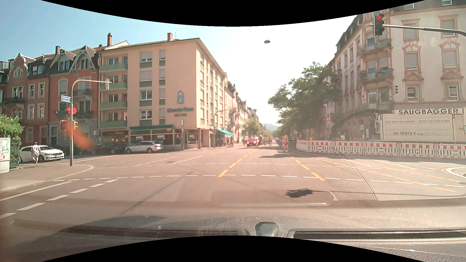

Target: Follow the waypoints while adhering to traffic rules and regulations

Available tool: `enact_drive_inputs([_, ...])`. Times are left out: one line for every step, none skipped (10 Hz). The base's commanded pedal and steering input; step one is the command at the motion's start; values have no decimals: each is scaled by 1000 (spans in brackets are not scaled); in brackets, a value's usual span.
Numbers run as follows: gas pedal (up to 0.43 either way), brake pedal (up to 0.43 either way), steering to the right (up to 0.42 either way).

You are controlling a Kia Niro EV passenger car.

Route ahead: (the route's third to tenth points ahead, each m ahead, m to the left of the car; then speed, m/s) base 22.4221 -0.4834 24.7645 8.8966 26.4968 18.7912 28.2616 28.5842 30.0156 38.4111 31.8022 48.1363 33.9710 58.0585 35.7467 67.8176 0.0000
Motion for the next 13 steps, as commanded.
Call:
enact_drive_inputs([0,238,17])
enact_drive_inputs([0,238,17])
enact_drive_inputs([0,244,17])
enact_drive_inputs([0,244,17])
enact_drive_inputs([0,244,17])
enact_drive_inputs([0,244,17])
enact_drive_inputs([0,238,17])
enact_drive_inputs([0,244,17])
enact_drive_inputs([0,244,17])
enact_drive_inputs([0,244,17])
enact_drive_inputs([0,244,17])
enact_drive_inputs([0,238,17])
enact_drive_inputs([0,244,17])
